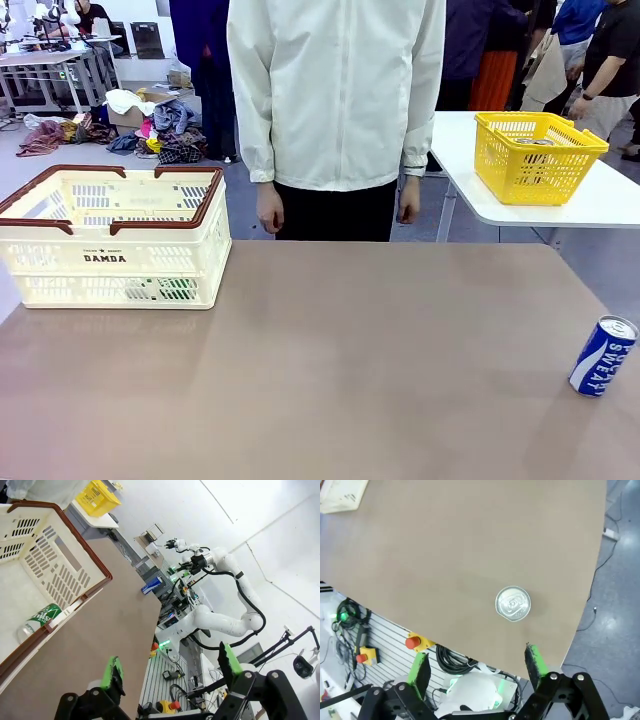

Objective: Place the drinks into the Shopping basket.
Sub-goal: Pick up one drink and place it into the Shopping basket.

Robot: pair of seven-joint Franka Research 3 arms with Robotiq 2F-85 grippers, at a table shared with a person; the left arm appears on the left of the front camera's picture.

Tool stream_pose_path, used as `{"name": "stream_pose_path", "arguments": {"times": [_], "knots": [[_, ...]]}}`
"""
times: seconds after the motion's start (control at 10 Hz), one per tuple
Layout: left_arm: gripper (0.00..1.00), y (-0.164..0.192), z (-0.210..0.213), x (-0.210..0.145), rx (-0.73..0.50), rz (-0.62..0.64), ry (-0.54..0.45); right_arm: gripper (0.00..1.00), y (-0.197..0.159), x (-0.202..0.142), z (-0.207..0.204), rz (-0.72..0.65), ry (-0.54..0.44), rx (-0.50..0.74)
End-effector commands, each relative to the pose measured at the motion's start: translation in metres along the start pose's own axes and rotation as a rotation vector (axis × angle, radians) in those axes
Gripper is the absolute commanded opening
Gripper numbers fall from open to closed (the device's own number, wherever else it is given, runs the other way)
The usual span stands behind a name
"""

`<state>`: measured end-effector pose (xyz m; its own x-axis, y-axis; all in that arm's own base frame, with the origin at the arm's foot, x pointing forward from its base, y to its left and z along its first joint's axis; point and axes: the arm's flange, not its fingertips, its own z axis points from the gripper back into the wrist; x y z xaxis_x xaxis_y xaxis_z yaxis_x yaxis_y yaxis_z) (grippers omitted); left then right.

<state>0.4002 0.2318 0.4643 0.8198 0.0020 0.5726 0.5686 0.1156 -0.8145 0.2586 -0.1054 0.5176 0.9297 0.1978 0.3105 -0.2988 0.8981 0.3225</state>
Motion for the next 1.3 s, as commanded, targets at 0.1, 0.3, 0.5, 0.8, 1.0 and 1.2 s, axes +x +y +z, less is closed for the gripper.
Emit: {"name": "stream_pose_path", "arguments": {"times": [0.1, 0.3, 0.5, 0.8, 1.0, 1.2], "knots": [[1.0, -0.004, 0.0, -0.002, -0.005, 0.004, 0.013, 1.0, 0.014, 0.013, -0.017, 0.016, 0.04, -0.051], [1.0, -0.004, 0.0, -0.002, -0.005, 0.004, 0.013, 1.0, 0.014, 0.028, -0.044, -0.068, 0.044, -0.167], [1.0, -0.004, 0.0, -0.002, -0.005, 0.004, 0.013, 1.0, 0.008, 0.034, -0.063, -0.152, 0.089, -0.262], [1.0, -0.004, 0.0, -0.002, -0.005, 0.004, 0.013, 1.0, 0.004, 0.036, -0.096, -0.224, 0.133, -0.339], [1.0, -0.004, 0.0, -0.002, -0.005, 0.004, 0.013, 1.0, -0.005, 0.033, -0.114, -0.29, 0.138, -0.328], [1.0, -0.004, 0.0, -0.002, -0.005, 0.004, 0.013, 1.0, -0.004, 0.031, -0.131, -0.358, 0.167, -0.329]]}}
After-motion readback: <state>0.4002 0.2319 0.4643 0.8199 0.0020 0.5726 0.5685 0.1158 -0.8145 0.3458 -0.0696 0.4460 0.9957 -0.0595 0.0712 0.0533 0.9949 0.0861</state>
